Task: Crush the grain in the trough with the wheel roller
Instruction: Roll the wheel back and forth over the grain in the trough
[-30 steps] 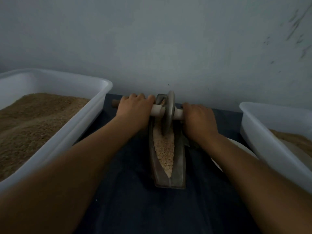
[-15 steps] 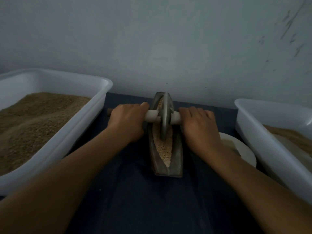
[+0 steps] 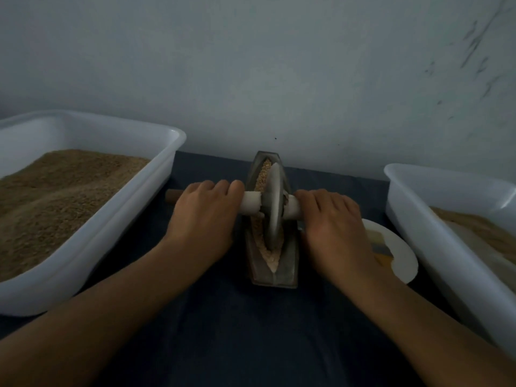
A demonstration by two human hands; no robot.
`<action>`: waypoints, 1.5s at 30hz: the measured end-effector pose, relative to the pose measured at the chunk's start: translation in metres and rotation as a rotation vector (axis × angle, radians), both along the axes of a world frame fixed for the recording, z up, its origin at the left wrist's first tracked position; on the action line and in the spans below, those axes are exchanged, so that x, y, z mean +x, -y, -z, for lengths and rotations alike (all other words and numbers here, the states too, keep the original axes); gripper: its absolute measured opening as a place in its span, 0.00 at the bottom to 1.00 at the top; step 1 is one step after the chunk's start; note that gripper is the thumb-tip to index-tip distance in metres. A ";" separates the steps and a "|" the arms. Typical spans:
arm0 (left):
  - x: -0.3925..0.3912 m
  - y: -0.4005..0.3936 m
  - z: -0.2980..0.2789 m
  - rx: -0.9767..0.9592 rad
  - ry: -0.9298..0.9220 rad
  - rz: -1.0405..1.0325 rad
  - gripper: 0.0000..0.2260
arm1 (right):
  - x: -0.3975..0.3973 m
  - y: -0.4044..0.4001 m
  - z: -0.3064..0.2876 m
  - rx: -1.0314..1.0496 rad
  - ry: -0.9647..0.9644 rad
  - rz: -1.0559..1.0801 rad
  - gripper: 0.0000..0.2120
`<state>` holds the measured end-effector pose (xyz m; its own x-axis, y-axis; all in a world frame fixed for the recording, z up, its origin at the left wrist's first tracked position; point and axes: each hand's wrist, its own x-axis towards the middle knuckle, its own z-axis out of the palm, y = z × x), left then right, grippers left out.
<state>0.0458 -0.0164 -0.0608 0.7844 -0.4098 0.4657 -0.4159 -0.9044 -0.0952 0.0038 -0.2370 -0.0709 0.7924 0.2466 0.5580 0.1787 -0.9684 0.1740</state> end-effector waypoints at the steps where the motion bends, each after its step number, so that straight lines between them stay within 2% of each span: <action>1: 0.007 0.002 0.002 -0.001 -0.002 -0.001 0.22 | 0.006 0.001 0.001 -0.004 -0.002 0.006 0.22; 6: 0.054 0.016 -0.002 0.009 -0.013 -0.022 0.21 | 0.051 0.006 -0.001 -0.018 -0.022 0.114 0.12; 10: 0.090 0.022 -0.009 -0.026 -0.113 -0.066 0.16 | 0.085 0.004 -0.013 -0.061 -0.031 0.167 0.07; 18: 0.108 0.028 -0.011 -0.052 -0.091 -0.074 0.13 | 0.113 0.011 -0.023 -0.045 -0.085 0.144 0.10; 25: 0.079 0.021 -0.006 0.015 -0.069 -0.058 0.14 | 0.078 0.013 -0.006 -0.021 0.024 0.065 0.07; 32: 0.024 0.009 -0.009 0.016 -0.009 0.007 0.13 | 0.022 0.012 0.005 0.045 -0.003 -0.027 0.16; 38: -0.010 -0.002 -0.009 0.002 0.050 0.041 0.16 | -0.008 0.008 0.001 0.105 0.006 -0.080 0.17; 45: 0.014 0.006 -0.002 0.059 0.022 0.011 0.22 | 0.019 0.012 0.001 0.004 -0.031 -0.019 0.17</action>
